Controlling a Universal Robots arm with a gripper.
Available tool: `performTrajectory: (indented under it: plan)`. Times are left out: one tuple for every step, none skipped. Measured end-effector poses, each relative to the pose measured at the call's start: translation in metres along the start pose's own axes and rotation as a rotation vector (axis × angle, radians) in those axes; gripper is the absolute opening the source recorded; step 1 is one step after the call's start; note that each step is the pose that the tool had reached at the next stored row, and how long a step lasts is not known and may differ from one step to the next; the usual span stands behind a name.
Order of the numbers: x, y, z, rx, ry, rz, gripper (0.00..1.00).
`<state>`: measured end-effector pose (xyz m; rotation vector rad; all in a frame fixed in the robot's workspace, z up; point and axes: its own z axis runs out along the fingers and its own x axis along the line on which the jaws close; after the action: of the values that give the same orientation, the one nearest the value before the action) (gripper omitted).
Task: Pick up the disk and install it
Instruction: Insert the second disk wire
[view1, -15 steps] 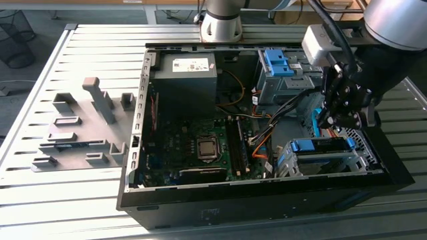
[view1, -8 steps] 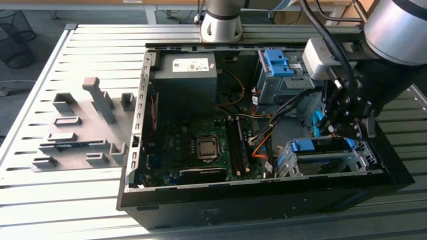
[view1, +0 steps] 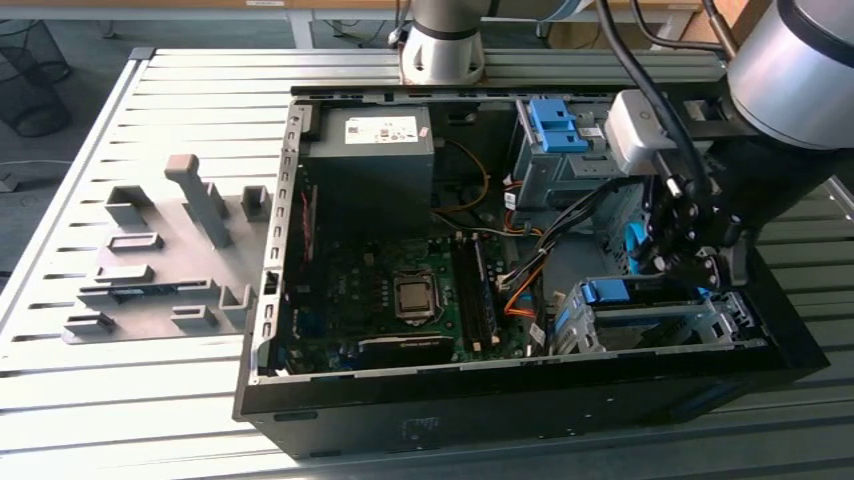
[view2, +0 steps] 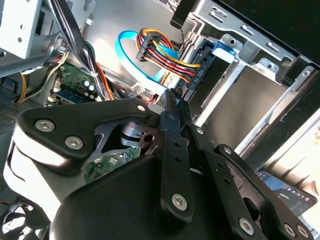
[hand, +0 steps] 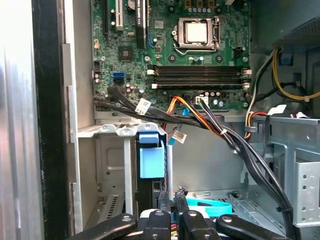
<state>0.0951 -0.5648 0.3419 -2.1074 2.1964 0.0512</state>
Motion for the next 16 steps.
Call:
performTrajectory:
  plan:
    - [0.001, -0.0001, 0.0004, 0.0, -0.0064, 0.0, 0.16]
    - [0.002, -0.0001, 0.0008, -0.0001, -0.0092, 0.0, 0.16]
    - [0.0028, 0.0, 0.001, -0.0002, -0.0099, 0.0, 0.16]
    - [0.0034, -0.0001, 0.0011, -0.0002, -0.01, 0.0, 0.16]
    - [0.0042, -0.0001, 0.0012, -0.0002, -0.0099, 0.0, 0.16]
    - [0.0054, -0.0002, 0.0014, -0.0002, -0.0101, 0.0, 0.16]
    - [0.0065, -0.0002, 0.0015, -0.0002, -0.0101, 0.0, 0.16]
    - [0.0077, -0.0002, 0.0016, -0.0002, -0.0101, 0.0, 0.16]
    - [0.0089, -0.0003, 0.0017, -0.0002, -0.0101, 0.0, 0.16]
    - [0.01, -0.0003, 0.0019, -0.0002, -0.0102, 0.0, 0.16]
    - [0.0108, -0.0003, 0.0021, -0.0002, -0.0107, 0.0, 0.16]
    - [0.0114, -0.0003, 0.0024, 0.0001, -0.0136, 0.0, 0.16]
    - [0.0117, -0.0004, 0.0026, 0.0013, -0.0189, -0.001, 0.16]
    - [0.012, -0.0004, 0.0029, 0.0027, -0.0221, -0.003, 0.16]
    - [0.0122, -0.0004, 0.0031, 0.0037, -0.0241, -0.004, 0.16]
    - [0.0123, -0.0004, 0.0034, 0.0043, -0.0253, -0.005, 0.16]
